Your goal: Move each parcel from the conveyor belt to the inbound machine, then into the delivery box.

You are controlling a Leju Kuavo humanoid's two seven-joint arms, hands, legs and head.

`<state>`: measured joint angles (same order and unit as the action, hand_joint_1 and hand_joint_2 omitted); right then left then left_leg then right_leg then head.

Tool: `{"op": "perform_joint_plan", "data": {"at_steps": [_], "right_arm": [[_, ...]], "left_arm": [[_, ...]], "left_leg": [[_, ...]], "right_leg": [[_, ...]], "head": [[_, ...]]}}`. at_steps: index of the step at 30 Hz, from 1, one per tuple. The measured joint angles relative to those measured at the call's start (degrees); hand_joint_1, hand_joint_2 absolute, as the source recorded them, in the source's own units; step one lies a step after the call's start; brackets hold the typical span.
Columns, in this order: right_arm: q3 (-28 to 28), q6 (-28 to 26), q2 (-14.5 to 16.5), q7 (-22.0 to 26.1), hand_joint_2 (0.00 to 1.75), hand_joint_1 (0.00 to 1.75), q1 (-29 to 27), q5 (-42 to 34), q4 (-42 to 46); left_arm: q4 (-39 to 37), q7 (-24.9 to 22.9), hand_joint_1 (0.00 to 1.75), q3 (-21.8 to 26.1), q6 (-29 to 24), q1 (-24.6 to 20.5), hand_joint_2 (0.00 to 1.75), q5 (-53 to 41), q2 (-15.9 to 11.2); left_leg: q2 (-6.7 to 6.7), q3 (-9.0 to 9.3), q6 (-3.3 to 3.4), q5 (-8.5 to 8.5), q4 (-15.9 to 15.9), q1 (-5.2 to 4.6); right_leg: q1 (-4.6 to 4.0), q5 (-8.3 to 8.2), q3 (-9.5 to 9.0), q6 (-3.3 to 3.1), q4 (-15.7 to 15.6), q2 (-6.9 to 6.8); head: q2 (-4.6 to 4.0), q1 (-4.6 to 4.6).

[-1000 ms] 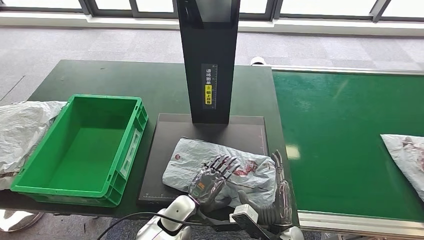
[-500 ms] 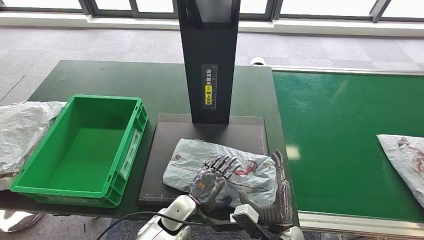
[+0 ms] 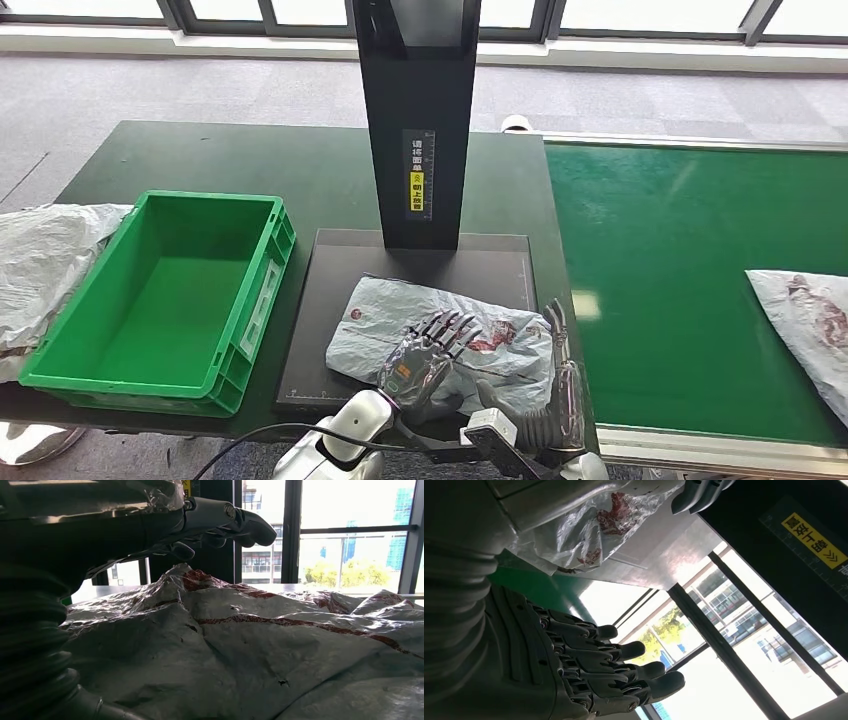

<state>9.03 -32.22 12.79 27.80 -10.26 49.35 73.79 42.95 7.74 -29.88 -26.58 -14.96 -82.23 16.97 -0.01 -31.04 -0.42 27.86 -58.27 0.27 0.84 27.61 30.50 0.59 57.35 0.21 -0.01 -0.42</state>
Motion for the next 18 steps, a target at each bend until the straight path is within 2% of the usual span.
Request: {"op": "perform_joint_plan", "data": {"at_steps": [2,6,9,12,15,18], "right_arm": [[0.0,0.0,0.0,0.0,1.75,0.00,0.0,0.0,0.0],[0.0,-0.1,0.0,0.0,1.75,0.00,0.0,0.0,0.0],[-0.8,-0.6,0.3,0.2,1.75,0.00,-0.6,-0.7,1.0],[-4.3,2.5,1.5,1.3,1.75,0.00,-2.1,-0.6,4.9],[-8.7,6.7,3.2,3.0,1.75,0.00,-2.9,0.0,8.6],[-11.6,8.4,4.5,3.9,1.75,0.00,-3.6,0.0,11.1]], "left_arm": [[0.0,0.0,0.00,0.0,0.0,0.0,1.75,0.0,0.0],[-0.1,0.3,1.75,0.0,0.1,0.0,1.75,0.3,0.0],[0.0,5.6,1.75,0.2,-0.2,0.0,1.75,7.6,0.0],[2.6,12.3,1.75,1.7,1.7,0.6,1.75,18.7,-0.1],[6.4,14.2,1.75,3.8,3.4,1.4,1.75,23.2,-0.2],[9.0,15.0,1.75,5.8,3.3,2.2,1.75,24.7,-0.3]], "left_leg": [[0.00,0.03,0.01,0.02,0.0,0.00],[0.00,0.08,0.02,0.06,0.0,0.00],[-0.03,0.21,0.03,-0.07,0.0,-0.01],[-0.10,-0.31,0.02,-0.39,-0.1,-0.03],[-0.10,-0.68,-0.02,-0.48,-0.1,-0.03],[-0.11,-0.78,-0.02,-0.47,-0.1,-0.03]], "right_leg": [[0.00,0.02,-0.03,0.00,0.0,0.00],[0.00,0.04,-0.06,0.00,0.0,0.00],[0.01,-0.05,0.10,0.04,0.0,-0.02],[0.02,-0.38,0.68,0.06,0.1,-0.06],[0.02,-0.54,1.07,0.03,0.1,-0.05],[0.02,-0.53,1.16,0.03,0.1,-0.05]], "head": [[0.00,0.00],[-0.01,0.00],[-0.01,0.01],[0.01,0.02],[0.00,0.02],[0.00,0.02]]}}
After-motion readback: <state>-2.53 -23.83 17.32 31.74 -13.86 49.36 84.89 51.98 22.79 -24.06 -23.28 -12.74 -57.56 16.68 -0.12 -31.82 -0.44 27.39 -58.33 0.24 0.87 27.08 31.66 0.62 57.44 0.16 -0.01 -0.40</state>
